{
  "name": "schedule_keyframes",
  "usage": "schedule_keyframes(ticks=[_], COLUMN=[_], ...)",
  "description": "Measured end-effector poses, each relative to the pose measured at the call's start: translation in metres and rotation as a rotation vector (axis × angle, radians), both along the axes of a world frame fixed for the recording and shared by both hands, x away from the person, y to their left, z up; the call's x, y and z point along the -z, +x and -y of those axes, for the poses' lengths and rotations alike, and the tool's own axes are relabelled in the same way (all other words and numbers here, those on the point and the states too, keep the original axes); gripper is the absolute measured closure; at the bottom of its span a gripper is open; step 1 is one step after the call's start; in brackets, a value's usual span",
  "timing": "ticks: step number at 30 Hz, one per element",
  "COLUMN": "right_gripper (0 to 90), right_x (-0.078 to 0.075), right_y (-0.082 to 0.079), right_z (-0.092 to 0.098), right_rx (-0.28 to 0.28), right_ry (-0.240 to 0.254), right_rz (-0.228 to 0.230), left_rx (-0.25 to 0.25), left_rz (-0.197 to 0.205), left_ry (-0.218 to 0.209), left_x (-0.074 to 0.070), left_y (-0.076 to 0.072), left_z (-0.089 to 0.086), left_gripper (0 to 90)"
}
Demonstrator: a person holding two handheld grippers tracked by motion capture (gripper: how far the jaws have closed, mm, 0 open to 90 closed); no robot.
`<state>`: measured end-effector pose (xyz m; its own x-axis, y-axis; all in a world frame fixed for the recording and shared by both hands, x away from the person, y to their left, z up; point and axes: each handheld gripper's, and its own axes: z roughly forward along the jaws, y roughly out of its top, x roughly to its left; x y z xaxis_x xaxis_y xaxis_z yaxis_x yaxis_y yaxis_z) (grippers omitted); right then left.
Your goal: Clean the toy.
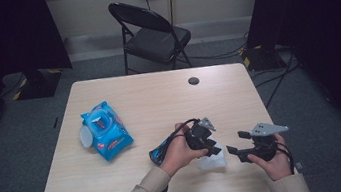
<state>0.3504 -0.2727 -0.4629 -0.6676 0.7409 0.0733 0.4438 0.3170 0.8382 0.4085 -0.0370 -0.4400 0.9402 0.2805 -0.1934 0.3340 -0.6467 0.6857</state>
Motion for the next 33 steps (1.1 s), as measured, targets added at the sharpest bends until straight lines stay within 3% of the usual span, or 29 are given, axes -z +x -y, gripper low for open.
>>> schedule_keyframes(ticks=[4, 7, 16, 19, 25, 30, 33], right_gripper=[24.8, 27.1, 33.0, 32.4, 31.3, 30.8, 30.3], right_x=[0.0, 0.001, 0.008, 0.011, 0.02, 0.027, 0.03], right_y=[-0.003, -0.003, 0.001, 0.002, 0.007, 0.01, 0.012], right_z=[0.0, -0.005, -0.043, -0.056, -0.069, -0.071, -0.071], right_rx=[-0.006, -0.032, -0.159, -0.193, -0.224, -0.231, -0.229], right_ry=[0.002, -0.005, -0.063, -0.119, -0.134, -0.153, -0.155], right_rz=[-0.001, -0.009, -0.008, -0.012, -0.034, -0.051, -0.066], left_rx=[-0.01, -0.055, -0.17, -0.215, -0.313, -0.343, -0.357], left_rz=[0.019, 0.047, 0.085, 0.075, 0.057, 0.036, 0.03], left_ry=[-0.013, -0.004, 0.047, 0.061, 0.109, 0.148, 0.143], left_x=[-0.008, -0.011, -0.006, -0.002, 0.014, 0.025, 0.029], left_y=[0.001, 0.004, 0.016, 0.019, 0.029, 0.035, 0.037], left_z=[-0.012, -0.024, -0.065, -0.075, -0.089, -0.091, -0.091], left_gripper=[51.6, 43.5, 28.6, 25.1, 20.1, 19.5, 19.0])
